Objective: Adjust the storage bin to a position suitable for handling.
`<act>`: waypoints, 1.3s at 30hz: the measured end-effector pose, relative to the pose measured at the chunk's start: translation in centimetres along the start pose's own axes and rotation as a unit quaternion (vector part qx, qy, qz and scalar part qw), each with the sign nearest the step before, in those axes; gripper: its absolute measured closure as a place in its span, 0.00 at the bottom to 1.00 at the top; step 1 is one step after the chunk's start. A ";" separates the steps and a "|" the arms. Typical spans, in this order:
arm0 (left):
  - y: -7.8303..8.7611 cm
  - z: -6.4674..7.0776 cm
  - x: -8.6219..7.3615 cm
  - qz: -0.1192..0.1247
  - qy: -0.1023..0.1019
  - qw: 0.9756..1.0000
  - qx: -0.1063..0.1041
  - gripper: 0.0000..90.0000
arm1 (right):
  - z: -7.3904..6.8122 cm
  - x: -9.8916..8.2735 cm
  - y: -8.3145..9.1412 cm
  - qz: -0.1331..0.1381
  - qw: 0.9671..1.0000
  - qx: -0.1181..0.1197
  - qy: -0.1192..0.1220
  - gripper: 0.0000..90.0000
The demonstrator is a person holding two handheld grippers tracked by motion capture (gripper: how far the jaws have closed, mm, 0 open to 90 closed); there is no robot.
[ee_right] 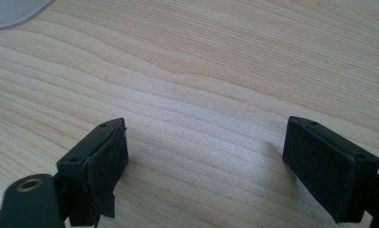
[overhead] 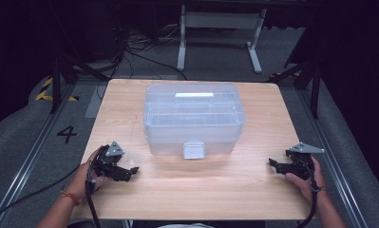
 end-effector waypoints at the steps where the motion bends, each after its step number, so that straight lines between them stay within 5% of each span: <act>1: -0.1 0.0 0.2 -0.003 0.004 1.000 -0.004 0.00 | 0.0 0.0 0.0 0.000 1.000 0.001 0.001 0.17; 10: -1.2 0.3 1.6 -0.006 -0.016 1.000 -0.022 0.00 | 0.1 0.0 0.0 -0.001 1.000 0.003 0.004 0.17; 14: -1.2 0.9 1.7 0.003 -0.050 0.998 -0.032 0.00 | 0.2 0.0 0.1 -0.006 1.000 0.013 0.012 0.17; 20: -1.4 1.2 1.7 0.004 -0.044 0.998 -0.043 0.00 | 0.3 0.1 0.2 -0.009 1.000 0.015 0.016 0.21; 39: -1.4 1.3 1.7 0.005 -0.038 0.998 -0.039 0.00 | -1.9 3.4 3.0 0.061 0.995 0.049 0.061 0.32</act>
Point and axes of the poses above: each handheld gripper's, and its own axes: y roughly backward along the jaws, x roughly out of its top, z roughly to its right, the point moved 4 cm from there along -y, roughly forward along the jaws, and after that the axes turned 9 degrees about -y, right-handed, at the moved point
